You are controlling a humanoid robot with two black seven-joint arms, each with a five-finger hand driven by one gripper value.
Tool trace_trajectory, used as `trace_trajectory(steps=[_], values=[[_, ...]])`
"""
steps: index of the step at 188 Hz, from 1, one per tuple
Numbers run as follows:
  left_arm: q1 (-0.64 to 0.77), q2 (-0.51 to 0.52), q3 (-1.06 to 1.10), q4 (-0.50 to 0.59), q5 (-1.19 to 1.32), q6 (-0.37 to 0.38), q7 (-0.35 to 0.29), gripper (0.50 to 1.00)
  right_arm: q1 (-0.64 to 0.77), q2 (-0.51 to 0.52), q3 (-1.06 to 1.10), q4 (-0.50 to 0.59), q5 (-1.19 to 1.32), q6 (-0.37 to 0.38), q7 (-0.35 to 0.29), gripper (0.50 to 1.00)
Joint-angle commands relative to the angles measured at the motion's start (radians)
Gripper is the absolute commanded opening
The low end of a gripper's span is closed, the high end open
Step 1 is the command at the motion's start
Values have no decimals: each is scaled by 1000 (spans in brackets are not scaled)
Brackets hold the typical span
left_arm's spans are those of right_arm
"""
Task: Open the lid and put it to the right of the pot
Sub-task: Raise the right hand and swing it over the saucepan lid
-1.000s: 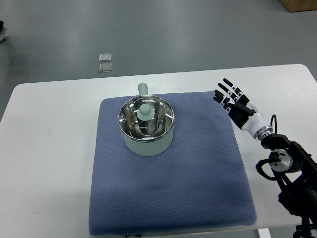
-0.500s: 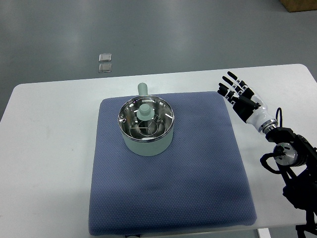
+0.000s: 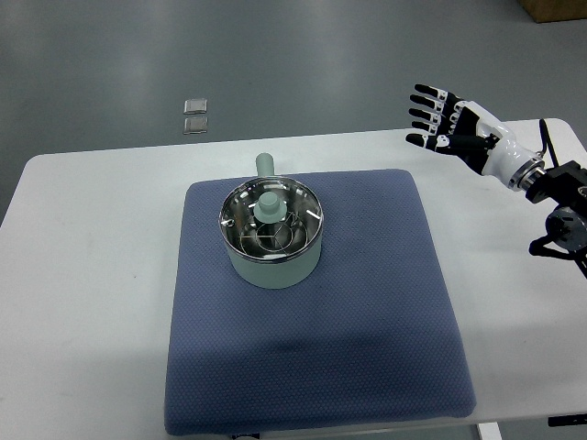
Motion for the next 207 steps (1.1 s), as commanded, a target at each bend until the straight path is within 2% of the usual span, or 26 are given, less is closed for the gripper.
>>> trace_trajectory(steps=[1,9,10,34,53,62,63,81,93,120,135,144,145,202,207], values=[[0,0,-1,0,0,0,0,1000,90,-62,-142,40,1,-2,17,891],[0,0,-1,0,0,0,0,1000,90,-62,-142,40,1,-2,17,891],[0,0,1,0,0,0,0,1000,131,-85,-207,61,-1,-9,24,887],[0,0,1,0,0,0,0,1000,247,-117,-374,104,-1,-56,34,885],[0,0,1,0,0,0,0,1000,360,-131,-527,126,-2,-85,66,883],[0,0,1,0,0,0,0,1000,360,-131,-527,126,-2,-85,66,883],[0,0,-1,0,0,0,0,1000,417,-131,-605,134,-2,-98,76,881],[0,0,1,0,0,0,0,1000,515,-129,-746,141,-2,-126,98,874],[0,0,-1,0,0,0,0,1000,592,-123,-866,141,-4,-178,119,872],[0,0,1,0,0,0,0,1000,756,-62,-1139,141,-7,-287,176,870],[0,0,1,0,0,0,0,1000,819,-28,-1234,141,-7,-330,184,870],[0,0,1,0,0,0,0,1000,819,-28,-1234,141,-7,-330,184,870],[0,0,-1,0,0,0,0,1000,851,-4,-1284,141,-8,-356,185,870],[0,0,1,0,0,0,0,1000,939,99,-1428,143,-16,-399,179,864],[0,0,-1,0,0,0,0,1000,957,122,-1469,152,-24,-427,175,848]])
